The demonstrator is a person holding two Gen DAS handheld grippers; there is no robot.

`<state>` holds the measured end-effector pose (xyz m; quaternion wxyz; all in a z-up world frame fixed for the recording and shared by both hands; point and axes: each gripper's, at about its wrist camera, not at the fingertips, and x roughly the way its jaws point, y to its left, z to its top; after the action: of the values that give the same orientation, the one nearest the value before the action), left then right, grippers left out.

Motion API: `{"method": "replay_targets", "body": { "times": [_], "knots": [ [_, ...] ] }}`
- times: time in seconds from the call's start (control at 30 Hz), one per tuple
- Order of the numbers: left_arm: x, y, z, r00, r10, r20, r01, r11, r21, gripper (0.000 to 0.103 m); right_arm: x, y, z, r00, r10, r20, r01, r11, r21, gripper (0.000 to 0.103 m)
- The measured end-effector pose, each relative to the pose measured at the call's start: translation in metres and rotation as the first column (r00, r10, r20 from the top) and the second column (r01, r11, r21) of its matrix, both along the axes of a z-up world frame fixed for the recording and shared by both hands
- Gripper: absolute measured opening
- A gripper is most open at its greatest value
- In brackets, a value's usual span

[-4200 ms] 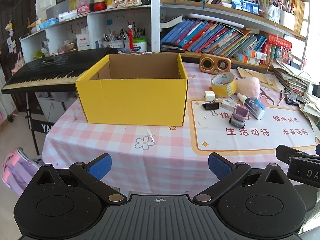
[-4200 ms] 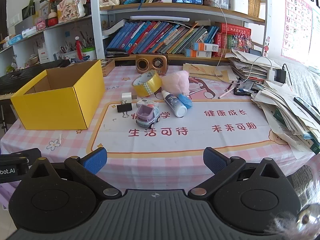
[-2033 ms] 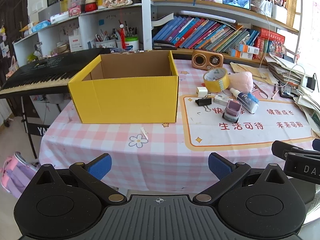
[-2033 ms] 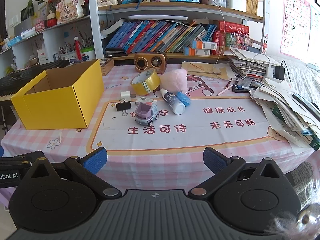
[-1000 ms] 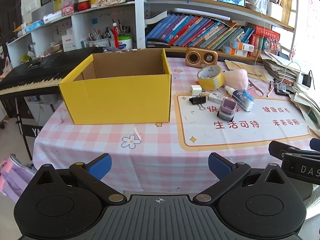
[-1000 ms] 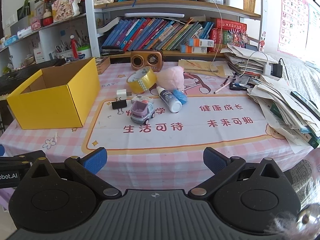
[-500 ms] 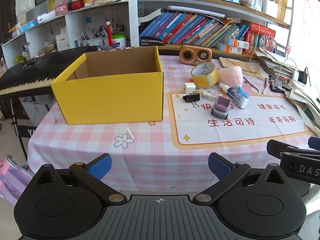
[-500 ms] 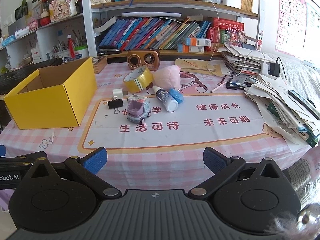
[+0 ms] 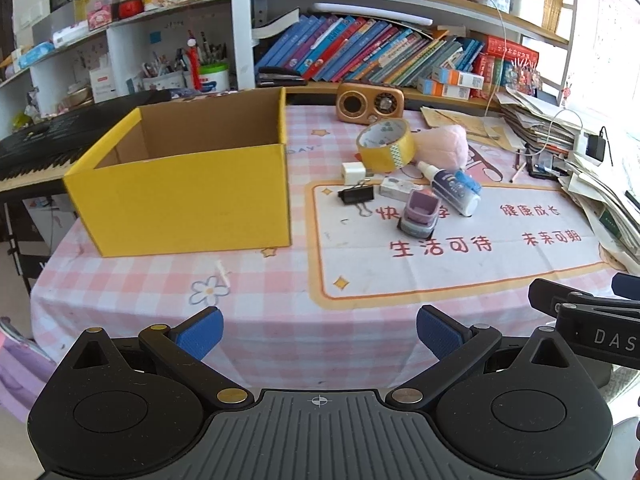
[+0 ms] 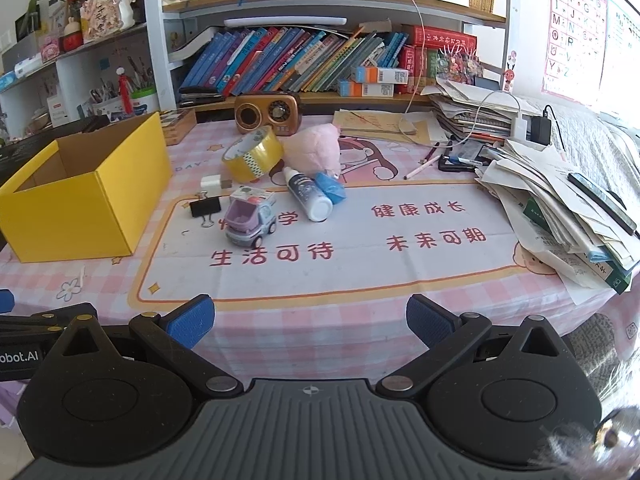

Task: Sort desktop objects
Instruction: 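Grasp the purple toy car with the left gripper while the right grasps the white spray bottle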

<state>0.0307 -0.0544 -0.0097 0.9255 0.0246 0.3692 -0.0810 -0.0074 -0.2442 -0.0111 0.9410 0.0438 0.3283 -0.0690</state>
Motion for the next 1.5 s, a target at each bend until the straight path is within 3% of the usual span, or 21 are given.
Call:
{"method": "replay_targets", "body": {
  "times": [0.5,0.7,0.97,1.1,1.23,1.37,1.5],
  "knots": [
    [0.044,-0.05,-0.008,0.999,-0.013,-0.032,0.012,1.0,-0.021,0.103,0.05,-0.049,-0.007,0.999,0.03,-0.04,-0.03,1.0,0.005,0.099],
    [0.062,-0.073,-0.012,0.999,-0.017,-0.041,0.016,0.999,-0.031,0.102,0.073,-0.072,-0.011,0.996,0.061,-0.058,-0.06,0.998,0.02,0.086],
    [0.084,-0.1,-0.017,0.999,-0.022,-0.041,0.022,1.0,-0.011,0.098,0.105,-0.096,-0.017,0.99,0.119,-0.07,-0.115,0.992,0.058,0.059],
    [0.094,-0.11,-0.019,0.999,-0.024,-0.037,0.025,1.0,0.007,0.096,0.122,-0.103,-0.019,0.985,0.158,-0.067,-0.154,0.986,0.069,0.057],
    [0.106,-0.119,-0.022,0.999,-0.028,-0.038,0.028,0.999,0.016,0.089,0.141,-0.106,-0.024,0.975,0.207,-0.079,-0.2,0.976,0.086,0.051],
    [0.116,-0.127,-0.028,0.998,-0.044,-0.04,0.045,0.998,0.032,0.073,0.16,-0.108,-0.03,0.961,0.262,-0.091,-0.251,0.961,0.115,0.04],
    [0.13,-0.129,-0.036,0.998,-0.032,-0.053,0.034,0.998,0.044,0.069,0.175,-0.108,-0.033,0.948,0.302,-0.103,-0.288,0.949,0.128,0.037]
  ]
}}
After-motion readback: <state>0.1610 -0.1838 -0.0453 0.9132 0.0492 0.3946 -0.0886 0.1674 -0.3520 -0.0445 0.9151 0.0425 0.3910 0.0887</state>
